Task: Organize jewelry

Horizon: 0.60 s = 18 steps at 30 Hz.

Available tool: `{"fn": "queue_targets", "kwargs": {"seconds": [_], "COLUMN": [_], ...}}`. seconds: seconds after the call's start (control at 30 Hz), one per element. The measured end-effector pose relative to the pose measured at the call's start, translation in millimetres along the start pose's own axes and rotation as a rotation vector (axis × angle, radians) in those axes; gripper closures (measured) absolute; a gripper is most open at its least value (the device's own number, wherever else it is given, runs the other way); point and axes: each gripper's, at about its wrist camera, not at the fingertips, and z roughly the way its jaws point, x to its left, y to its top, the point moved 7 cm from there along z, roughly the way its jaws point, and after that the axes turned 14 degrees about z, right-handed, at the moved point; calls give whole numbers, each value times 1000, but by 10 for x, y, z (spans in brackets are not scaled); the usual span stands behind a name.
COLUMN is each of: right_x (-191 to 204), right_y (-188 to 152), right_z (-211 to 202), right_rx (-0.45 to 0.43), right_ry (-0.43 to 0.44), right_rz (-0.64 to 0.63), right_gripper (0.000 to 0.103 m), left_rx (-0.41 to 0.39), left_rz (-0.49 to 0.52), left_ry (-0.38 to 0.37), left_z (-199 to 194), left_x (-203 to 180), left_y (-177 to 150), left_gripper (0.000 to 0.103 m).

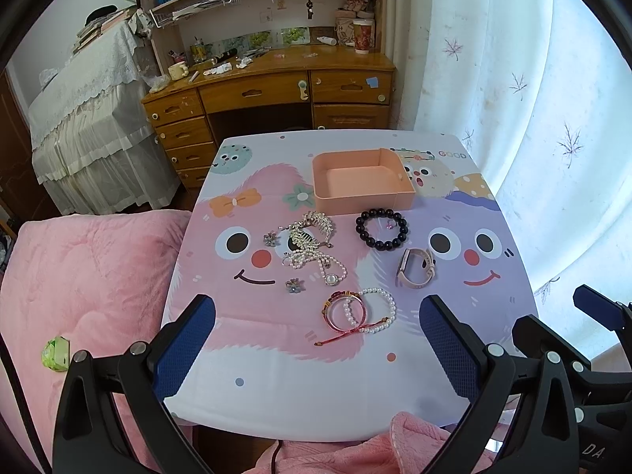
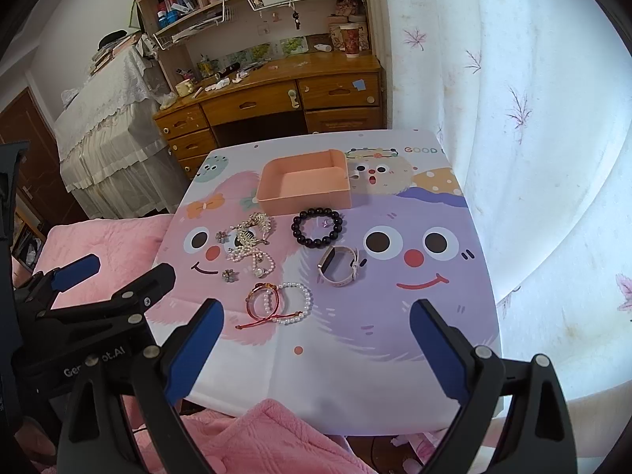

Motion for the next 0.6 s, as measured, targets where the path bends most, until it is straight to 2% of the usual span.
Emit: {"fn": "queue_targets", "kwargs": {"seconds": [0.6], "right_x": [12], "right_y": [-29], "right_z": [-16], "right_rx": [-3], "right_ry": [5], "right_rz": [4], "right_gripper": [7], "left_rx": [-7], "left_rz": [2], "left_ry": [-1], "left_z": [-13], "left_x": [15], "left_y": [-2], "left_gripper": [1]}}
